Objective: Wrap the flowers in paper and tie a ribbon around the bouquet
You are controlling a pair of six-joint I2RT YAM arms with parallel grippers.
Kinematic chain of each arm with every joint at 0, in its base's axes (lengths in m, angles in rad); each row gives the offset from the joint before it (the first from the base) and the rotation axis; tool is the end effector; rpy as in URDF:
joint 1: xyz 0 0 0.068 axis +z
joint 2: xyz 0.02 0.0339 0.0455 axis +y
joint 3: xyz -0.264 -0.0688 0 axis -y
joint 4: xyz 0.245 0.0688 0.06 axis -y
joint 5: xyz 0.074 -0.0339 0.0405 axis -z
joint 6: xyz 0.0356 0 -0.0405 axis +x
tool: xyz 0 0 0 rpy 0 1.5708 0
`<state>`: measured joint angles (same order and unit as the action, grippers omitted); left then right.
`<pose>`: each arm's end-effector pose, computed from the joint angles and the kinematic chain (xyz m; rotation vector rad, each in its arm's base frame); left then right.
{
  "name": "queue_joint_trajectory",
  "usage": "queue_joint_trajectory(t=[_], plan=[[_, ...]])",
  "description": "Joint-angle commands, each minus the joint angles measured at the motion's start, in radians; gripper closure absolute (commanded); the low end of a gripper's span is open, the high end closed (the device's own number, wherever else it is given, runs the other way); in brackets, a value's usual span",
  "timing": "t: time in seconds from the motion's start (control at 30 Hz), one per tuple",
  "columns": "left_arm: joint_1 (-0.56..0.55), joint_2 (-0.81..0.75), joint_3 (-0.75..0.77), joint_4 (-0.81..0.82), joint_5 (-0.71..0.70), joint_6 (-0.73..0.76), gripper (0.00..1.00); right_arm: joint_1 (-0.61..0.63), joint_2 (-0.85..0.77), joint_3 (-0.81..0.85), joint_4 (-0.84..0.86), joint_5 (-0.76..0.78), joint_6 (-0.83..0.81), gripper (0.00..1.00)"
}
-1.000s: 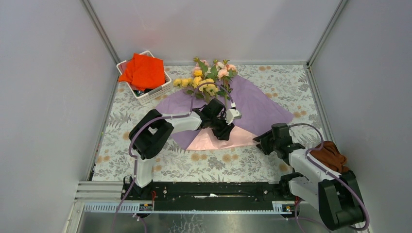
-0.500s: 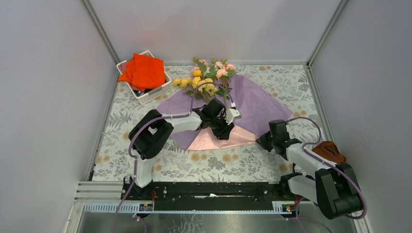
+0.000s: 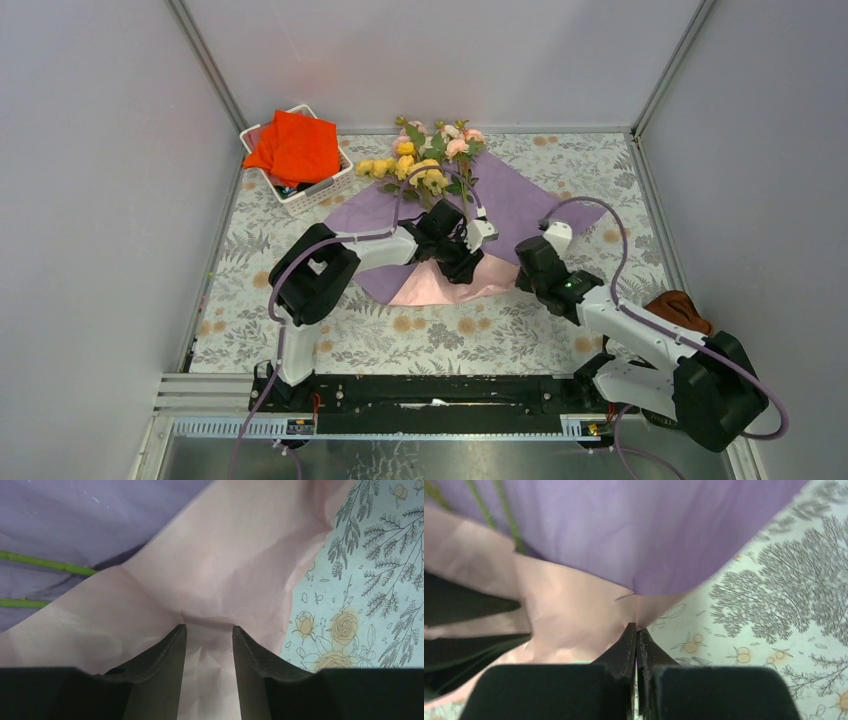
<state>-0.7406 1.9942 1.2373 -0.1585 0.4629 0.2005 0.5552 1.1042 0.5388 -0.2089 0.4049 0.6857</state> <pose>0.2936 -0.2899 0.1457 1.3208 2.1519 -0.7999 0.1914 0.1022 0.1941 0.3431 2.2489 0.1759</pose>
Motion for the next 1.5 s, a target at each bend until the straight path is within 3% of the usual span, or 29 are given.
queue_joint_trajectory(t=[0.0, 0.13, 0.2, 0.43, 0.5, 0.63, 0.73, 0.87, 1.03, 1.2, 1.33, 1.47], plan=[[0.013, 0.080, -0.012, -0.079, -0.067, 0.007, 0.53, 0.188, 0.029, 0.080, 0.035, 0.185, -0.197, 1.00], [0.014, 0.085, -0.011, -0.077, -0.061, -0.002, 0.53, 0.279, 0.063, 0.065, 0.098, 0.184, -0.260, 0.95], [0.016, 0.087, -0.018, -0.074, -0.056, -0.007, 0.53, 0.287, 0.066, 0.033, 0.123, 0.168, -0.228, 0.80], [0.017, 0.100, -0.013, -0.074, -0.038, -0.012, 0.53, 0.282, 0.004, -0.052, -0.010, 0.219, 0.175, 0.28], [0.017, 0.101, -0.014, -0.074, -0.031, -0.013, 0.53, 0.254, -0.008, -0.083, -0.022, 0.202, 0.257, 0.20], [0.017, 0.094, -0.025, -0.067, -0.024, -0.013, 0.53, 0.118, -0.016, -0.174, 0.136, 0.054, 0.282, 0.09], [0.017, 0.096, -0.027, -0.067, -0.022, -0.014, 0.53, 0.053, 0.003, -0.201, 0.260, 0.073, 0.228, 0.11], [0.017, 0.100, -0.022, -0.068, -0.022, -0.013, 0.53, 0.044, 0.057, -0.205, 0.402, 0.102, 0.088, 0.21], [0.017, 0.090, -0.022, -0.069, -0.032, -0.012, 0.53, 0.045, 0.074, -0.154, 0.416, 0.070, -0.041, 0.62], [0.022, 0.085, -0.008, -0.077, -0.035, -0.013, 0.53, 0.153, 0.075, -0.066, 0.301, 0.244, -0.151, 0.85], [0.027, 0.071, 0.003, -0.086, -0.023, 0.002, 0.53, 0.290, 0.148, 0.024, 0.228, 0.373, -0.269, 0.92], [0.045, 0.042, 0.036, -0.135, 0.022, 0.017, 0.50, 0.329, 0.209, 0.073, 0.173, 0.408, -0.291, 0.94]])
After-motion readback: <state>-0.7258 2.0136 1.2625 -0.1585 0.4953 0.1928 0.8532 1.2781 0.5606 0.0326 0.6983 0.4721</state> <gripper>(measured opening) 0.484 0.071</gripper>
